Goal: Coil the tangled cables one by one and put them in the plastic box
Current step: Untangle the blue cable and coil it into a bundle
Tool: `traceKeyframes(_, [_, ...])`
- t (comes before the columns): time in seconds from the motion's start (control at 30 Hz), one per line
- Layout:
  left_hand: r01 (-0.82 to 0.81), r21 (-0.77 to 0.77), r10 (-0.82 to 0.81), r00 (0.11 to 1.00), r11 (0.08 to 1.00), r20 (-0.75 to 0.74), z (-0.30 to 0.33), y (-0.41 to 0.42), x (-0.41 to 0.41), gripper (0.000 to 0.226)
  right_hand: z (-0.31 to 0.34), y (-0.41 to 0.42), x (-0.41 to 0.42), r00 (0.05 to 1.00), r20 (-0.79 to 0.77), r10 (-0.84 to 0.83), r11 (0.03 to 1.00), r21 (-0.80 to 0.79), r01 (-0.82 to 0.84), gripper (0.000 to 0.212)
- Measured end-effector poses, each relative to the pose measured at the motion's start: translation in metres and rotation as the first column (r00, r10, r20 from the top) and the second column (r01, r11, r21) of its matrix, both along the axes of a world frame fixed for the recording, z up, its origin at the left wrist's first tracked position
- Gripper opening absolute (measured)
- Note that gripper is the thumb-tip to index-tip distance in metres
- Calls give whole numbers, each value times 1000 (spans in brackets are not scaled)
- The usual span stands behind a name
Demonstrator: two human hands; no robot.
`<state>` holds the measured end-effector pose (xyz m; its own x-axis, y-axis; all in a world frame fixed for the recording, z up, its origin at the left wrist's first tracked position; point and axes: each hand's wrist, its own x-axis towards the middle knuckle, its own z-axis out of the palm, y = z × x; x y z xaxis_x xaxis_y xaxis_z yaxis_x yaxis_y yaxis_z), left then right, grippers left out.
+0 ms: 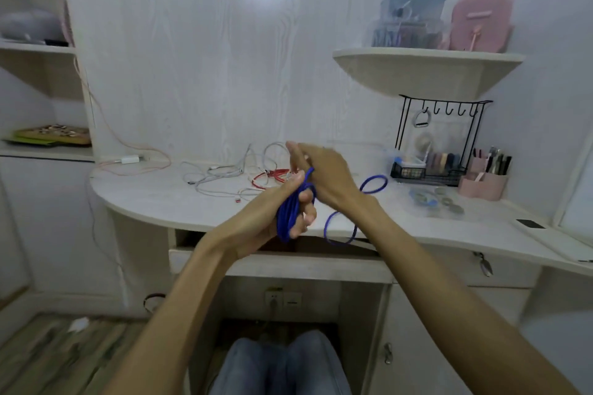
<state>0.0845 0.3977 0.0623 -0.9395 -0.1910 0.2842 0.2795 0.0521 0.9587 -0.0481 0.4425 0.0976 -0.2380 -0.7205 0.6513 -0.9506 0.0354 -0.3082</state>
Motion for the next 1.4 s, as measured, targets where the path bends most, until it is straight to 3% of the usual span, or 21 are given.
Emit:
traceKeyframes(0.07, [9,35,-9,1000,999,-5,-9,2,5,29,-5,14,11,985,163,59,978,187,-89,52])
traceKeyframes(0.17, [34,18,-35,998,999,43,-15,2,11,32,-17,25,13,873,486,52,939,274,-208,55])
traceKeyframes(0.23, [4,89,-6,1000,996,15,-15,5,11,36,-24,27,19,880,466,90,882,373,-287,33])
traceKeyframes(0.3, [-43,216,55,997,976,-52,-16,6,8,35,-34,25,30,795,583,166,864,303,-402,37])
traceKeyframes(0.4, [-33,420,114,979,907,-169,-17,9,4,28,-54,22,36,727,661,186,876,224,-427,32])
traceKeyframes(0.47, [-53,502,172,966,863,-194,-14,6,5,28,-73,19,37,772,610,176,860,286,-422,20])
traceKeyframes(0.57, [-127,587,292,936,800,-195,-13,-6,3,26,-94,17,42,869,482,117,846,410,-341,40])
traceKeyframes(0.77, [-362,581,513,851,729,-115,-30,-17,-10,29,-96,25,57,948,270,166,846,455,-278,25])
traceKeyframes(0.9, [-506,422,589,803,752,-87,-32,-27,-9,24,-97,33,57,950,232,209,864,411,-291,31])
traceKeyframes(1.03, [-529,137,542,836,838,-83,-32,-35,-11,30,-95,33,49,953,223,205,885,372,-278,33])
traceKeyframes(1.1, [-500,-71,497,866,863,-51,-33,-37,-13,31,-89,33,45,928,291,232,854,395,-338,32])
traceKeyframes(1.23, [-411,-321,452,890,853,64,-36,-43,-16,26,-63,33,30,858,450,249,782,430,-452,22])
traceKeyframes(1.33, [-404,-471,514,848,784,130,-32,-47,-18,25,-52,30,17,742,646,177,800,345,-491,26])
traceKeyframes(1.4, [-360,-554,528,831,751,175,-31,-52,-15,28,-49,30,8,557,816,155,827,201,-525,20])
